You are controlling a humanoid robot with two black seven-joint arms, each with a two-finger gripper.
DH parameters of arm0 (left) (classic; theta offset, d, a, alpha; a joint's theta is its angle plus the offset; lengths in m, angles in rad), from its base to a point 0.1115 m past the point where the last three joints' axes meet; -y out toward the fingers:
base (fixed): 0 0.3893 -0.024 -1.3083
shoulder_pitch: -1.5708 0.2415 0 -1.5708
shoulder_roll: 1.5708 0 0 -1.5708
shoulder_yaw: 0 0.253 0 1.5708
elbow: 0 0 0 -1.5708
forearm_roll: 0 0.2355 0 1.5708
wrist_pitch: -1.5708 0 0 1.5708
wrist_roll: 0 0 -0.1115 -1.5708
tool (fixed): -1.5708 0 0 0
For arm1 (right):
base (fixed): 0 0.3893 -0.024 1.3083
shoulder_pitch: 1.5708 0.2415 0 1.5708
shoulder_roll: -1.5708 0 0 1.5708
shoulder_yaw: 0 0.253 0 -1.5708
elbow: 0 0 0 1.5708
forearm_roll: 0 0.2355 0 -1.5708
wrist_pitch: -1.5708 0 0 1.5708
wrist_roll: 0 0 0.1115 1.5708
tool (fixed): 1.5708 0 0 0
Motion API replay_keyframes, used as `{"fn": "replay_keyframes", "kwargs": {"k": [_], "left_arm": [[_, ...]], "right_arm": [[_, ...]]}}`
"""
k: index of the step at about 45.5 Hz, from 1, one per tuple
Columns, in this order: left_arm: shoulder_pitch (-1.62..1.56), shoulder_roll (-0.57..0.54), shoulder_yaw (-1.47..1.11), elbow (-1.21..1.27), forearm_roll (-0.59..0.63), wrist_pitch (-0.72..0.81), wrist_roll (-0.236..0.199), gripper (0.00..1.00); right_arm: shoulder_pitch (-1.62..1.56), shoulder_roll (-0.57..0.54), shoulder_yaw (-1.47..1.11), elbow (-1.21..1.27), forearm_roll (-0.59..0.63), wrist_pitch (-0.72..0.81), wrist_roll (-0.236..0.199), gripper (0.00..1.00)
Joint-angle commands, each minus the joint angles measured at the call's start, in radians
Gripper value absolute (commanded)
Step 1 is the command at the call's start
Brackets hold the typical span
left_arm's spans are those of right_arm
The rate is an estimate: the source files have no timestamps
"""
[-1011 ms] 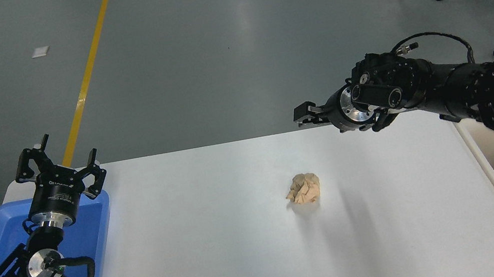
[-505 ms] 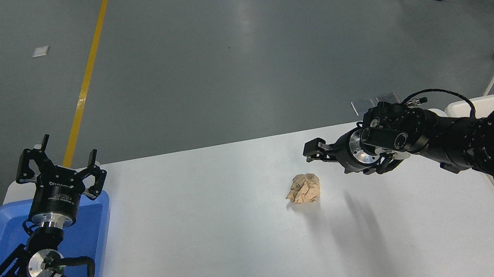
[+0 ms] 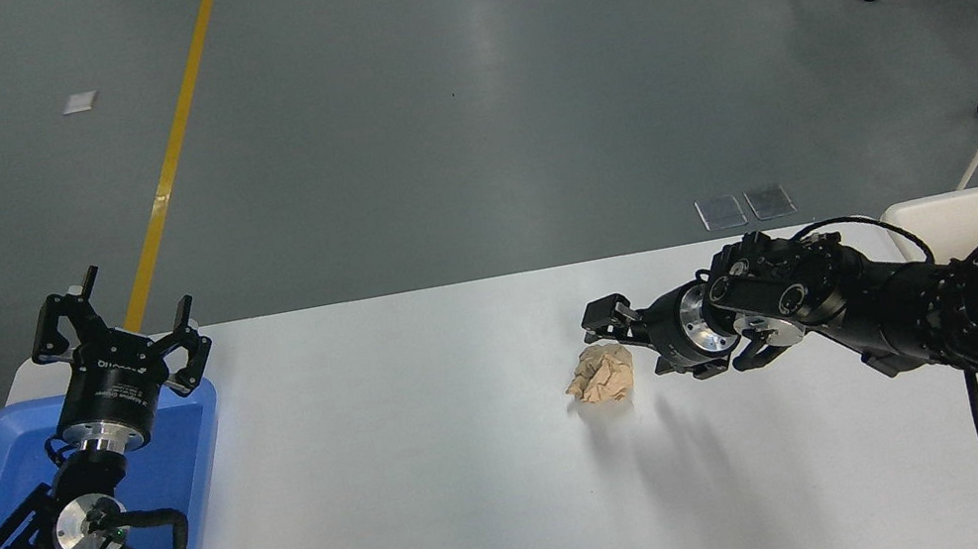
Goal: Pick up paper ball place in dustbin
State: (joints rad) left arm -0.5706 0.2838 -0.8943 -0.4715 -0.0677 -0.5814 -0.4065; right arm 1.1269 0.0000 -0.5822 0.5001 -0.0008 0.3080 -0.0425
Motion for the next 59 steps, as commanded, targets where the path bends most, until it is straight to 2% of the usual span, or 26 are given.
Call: {"fn": "replay_keyframes", "kwargs": {"k": [1, 9, 17, 21, 27, 31, 37, 42, 45, 48, 49, 59], "left_arm": [[0.0, 0.0, 0.0, 0.001, 0.0, 0.0, 0.0, 0.99], [0.0, 0.0, 0.0, -0.001, 0.0, 0.0, 0.0, 0.99], [0.0, 0.0, 0.0, -0.001, 0.0, 0.0, 0.0, 0.99], [0.0, 0.0, 0.0, 0.001, 0.0, 0.0, 0.0, 0.99], [0.0, 0.0, 0.0, 0.001, 0.0, 0.0, 0.0, 0.99], [0.0, 0.0, 0.0, 0.001, 0.0, 0.0, 0.0, 0.99], [0.0, 0.0, 0.0, 0.001, 0.0, 0.0, 0.0, 0.99], [0.0, 0.0, 0.0, 0.001, -0.001, 0.0, 0.0, 0.99], [0.0, 0.0, 0.0, 0.001, -0.001, 0.0, 0.0, 0.99], [0.0, 0.0, 0.0, -0.001, -0.001, 0.0, 0.0, 0.99], [0.0, 0.0, 0.0, -0.001, -0.001, -0.001, 0.0, 0.99], [0.0, 0.0, 0.0, 0.001, -0.001, -0.001, 0.0, 0.99]], "right_arm": [[-0.039, 0.0, 0.028, -0.003, -0.03, -0.027, 0.024, 1.0], [-0.071, 0.0, 0.03, 0.003, -0.054, -0.081, 0.036, 1.0], [-0.088, 0.0, 0.03, 0.003, -0.097, -0.093, 0.118, 1.0], [-0.096, 0.0, 0.03, 0.005, -0.116, -0.124, 0.142, 1.0], [-0.104, 0.0, 0.03, 0.006, -0.128, -0.165, 0.147, 1.0], [-0.105, 0.0, 0.03, 0.008, -0.134, -0.17, 0.147, 0.94], [-0.107, 0.0, 0.03, 0.018, -0.183, -0.168, 0.147, 0.76], [-0.114, 0.0, 0.03, 0.026, -0.215, -0.17, 0.162, 0.45], [-0.121, 0.0, 0.03, 0.032, -0.245, -0.17, 0.2, 0.21], [-0.122, 0.0, 0.03, 0.032, -0.268, -0.17, 0.236, 0.03], [-0.124, 0.0, 0.03, 0.032, -0.271, -0.17, 0.243, 0.0], [-0.108, 0.0, 0.013, 0.023, -0.277, -0.168, 0.254, 0.0]]}}
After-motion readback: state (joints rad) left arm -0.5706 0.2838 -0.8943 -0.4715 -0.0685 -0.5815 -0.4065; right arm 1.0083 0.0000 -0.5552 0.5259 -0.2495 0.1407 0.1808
